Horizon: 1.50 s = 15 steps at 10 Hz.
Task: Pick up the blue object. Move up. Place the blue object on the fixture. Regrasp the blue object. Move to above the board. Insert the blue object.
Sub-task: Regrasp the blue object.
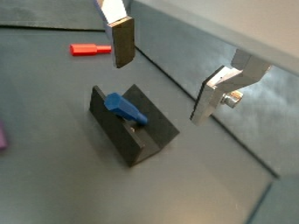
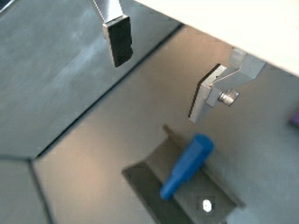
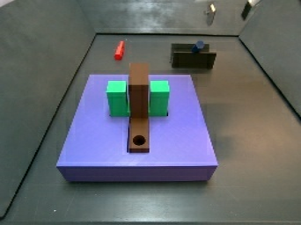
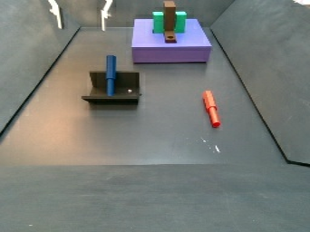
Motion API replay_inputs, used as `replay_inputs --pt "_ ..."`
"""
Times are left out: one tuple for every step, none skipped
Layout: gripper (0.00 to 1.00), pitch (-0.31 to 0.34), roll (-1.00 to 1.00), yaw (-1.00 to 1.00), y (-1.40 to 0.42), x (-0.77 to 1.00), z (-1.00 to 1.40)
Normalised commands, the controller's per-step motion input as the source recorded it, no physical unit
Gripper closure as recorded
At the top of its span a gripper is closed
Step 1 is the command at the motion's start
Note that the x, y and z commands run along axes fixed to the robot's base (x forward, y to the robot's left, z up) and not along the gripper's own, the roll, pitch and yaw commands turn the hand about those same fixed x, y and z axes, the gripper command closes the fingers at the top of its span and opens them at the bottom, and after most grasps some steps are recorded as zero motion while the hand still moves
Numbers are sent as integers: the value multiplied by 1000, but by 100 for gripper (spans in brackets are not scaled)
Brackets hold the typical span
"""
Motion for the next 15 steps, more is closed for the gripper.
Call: replay_inputs --pt "0 -131 711 311 0 -360 -234" --pt "0 -114 551 311 0 -331 -149" --pt "0 -46 -206 254 0 -320 69" --pt "0 0 -14 0 0 0 -6" --pt "0 0 -231 -131 66 -94 -157" --pt "0 280 0 -414 -26 0 -257" --pt "0 597 366 -531 -77 0 -137" --pt "0 649 449 -500 -57 11 -137" --pt "0 546 503 -491 -74 69 -140" --pt "0 377 354 -366 -137 0 -320" --pt "0 249 286 -217 -86 0 -426" --pt "0 183 346 -134 -63 0 -431" --pt "0 149 306 -23 0 43 -369" --pt "0 123 320 0 0 23 -151" --pt "0 20 380 77 6 0 -60"
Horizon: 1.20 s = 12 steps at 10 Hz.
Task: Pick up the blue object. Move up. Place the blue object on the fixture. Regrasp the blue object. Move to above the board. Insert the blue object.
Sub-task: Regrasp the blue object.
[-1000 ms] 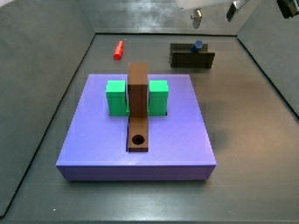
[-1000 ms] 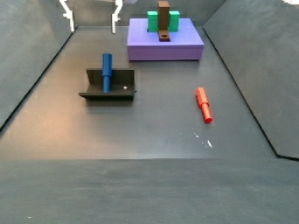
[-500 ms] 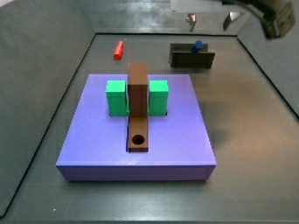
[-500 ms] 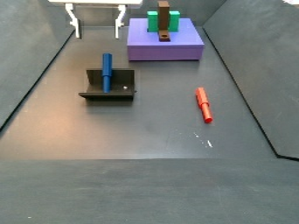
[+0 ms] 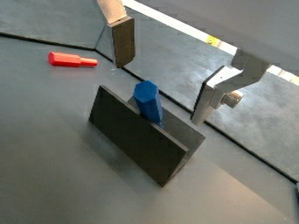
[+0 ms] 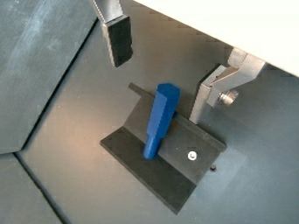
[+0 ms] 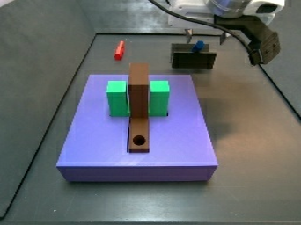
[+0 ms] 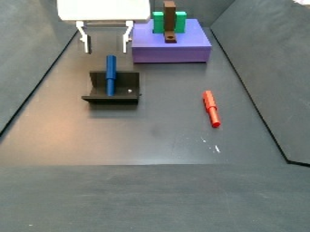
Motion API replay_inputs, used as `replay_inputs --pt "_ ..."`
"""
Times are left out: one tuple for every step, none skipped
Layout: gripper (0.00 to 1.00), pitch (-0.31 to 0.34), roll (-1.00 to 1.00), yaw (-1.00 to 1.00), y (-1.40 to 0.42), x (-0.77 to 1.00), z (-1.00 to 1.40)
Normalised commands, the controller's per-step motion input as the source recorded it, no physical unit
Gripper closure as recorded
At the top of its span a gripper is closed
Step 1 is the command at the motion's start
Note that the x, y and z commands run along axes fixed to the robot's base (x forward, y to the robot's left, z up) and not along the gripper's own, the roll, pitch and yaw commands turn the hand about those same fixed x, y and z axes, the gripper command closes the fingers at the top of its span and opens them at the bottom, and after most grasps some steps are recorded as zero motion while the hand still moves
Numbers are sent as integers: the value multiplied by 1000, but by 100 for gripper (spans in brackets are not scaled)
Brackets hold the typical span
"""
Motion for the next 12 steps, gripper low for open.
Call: replay_inputs --pt "0 0 329 86 0 -14 -214" --pt "0 0 346 120 0 -63 -274" --pt "0 0 471 174 0 -14 -306" --pt "0 0 500 151 0 0 -243" --pt "0 0 371 126 0 0 -114" --pt "0 0 109 180 9 0 0" --pt "0 -6 31 94 0 100 0" --pt "0 -66 9 103 0 160 -31" --pt "0 -100 9 97 0 129 0" --pt "0 -154 17 134 34 91 0" --pt "0 -211 100 163 14 83 -3" --pt "0 -217 160 189 11 57 -40"
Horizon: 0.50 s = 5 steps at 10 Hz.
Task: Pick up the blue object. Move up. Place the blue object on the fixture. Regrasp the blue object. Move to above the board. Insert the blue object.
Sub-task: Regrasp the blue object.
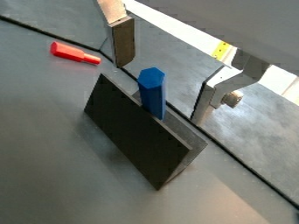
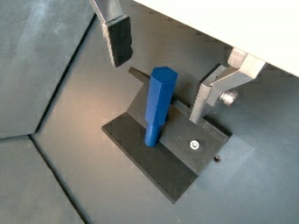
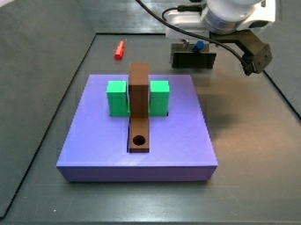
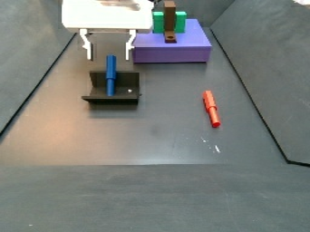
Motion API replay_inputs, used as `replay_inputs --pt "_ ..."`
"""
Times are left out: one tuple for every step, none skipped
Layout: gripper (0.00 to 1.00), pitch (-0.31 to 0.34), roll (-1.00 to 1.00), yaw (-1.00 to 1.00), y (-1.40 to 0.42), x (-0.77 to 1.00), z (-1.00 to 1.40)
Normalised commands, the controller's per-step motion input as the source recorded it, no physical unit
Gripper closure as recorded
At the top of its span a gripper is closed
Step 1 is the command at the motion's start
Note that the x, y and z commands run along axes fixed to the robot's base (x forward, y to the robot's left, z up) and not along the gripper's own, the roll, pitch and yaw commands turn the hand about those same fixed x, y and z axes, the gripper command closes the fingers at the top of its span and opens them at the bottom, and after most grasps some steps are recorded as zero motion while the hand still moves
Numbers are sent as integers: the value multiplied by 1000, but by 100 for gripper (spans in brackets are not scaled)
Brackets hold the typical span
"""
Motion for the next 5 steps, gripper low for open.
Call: replay_inputs --pt "0 -146 154 169 0 43 -89" --pt "0 0 231 0 0 123 -157" --pt "0 14 240 0 94 0 -286" --pt "0 186 306 0 34 43 -294" --pt "0 283 443 -20 0 83 -186"
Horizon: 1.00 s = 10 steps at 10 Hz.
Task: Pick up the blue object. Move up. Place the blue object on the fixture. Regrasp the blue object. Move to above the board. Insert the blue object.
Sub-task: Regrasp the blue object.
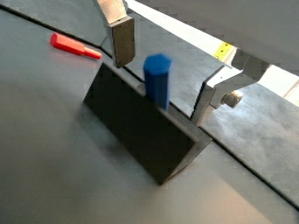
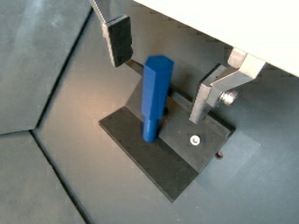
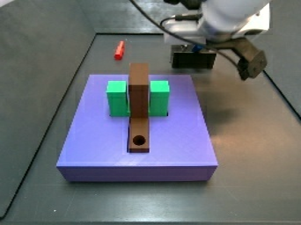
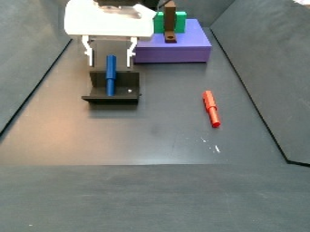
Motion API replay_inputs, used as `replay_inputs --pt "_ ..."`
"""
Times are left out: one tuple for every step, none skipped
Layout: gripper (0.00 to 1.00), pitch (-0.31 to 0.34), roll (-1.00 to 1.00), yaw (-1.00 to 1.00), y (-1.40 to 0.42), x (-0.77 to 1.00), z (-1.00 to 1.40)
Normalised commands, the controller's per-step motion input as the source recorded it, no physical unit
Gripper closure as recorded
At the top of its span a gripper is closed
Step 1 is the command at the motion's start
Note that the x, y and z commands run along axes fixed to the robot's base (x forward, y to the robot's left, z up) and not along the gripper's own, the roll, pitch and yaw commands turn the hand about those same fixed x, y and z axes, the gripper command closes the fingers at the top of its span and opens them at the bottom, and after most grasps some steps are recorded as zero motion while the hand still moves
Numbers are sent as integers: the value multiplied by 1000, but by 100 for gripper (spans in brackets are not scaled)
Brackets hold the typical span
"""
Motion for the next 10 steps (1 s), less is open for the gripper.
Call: replay_inputs --pt "0 206 440 -26 0 31 -149" --pt "0 43 203 0 0 0 -86" --pt "0 0 20 0 0 0 0" --pt "0 0 0 0 0 0 0" --pt "100 0 0 0 0 0 0" --pt "100 0 0 0 0 0 0" --pt "100 0 0 0 0 0 0" --pt "100 0 0 0 0 0 0" --pt "100 0 0 0 0 0 0" --pt "100 0 0 0 0 0 0"
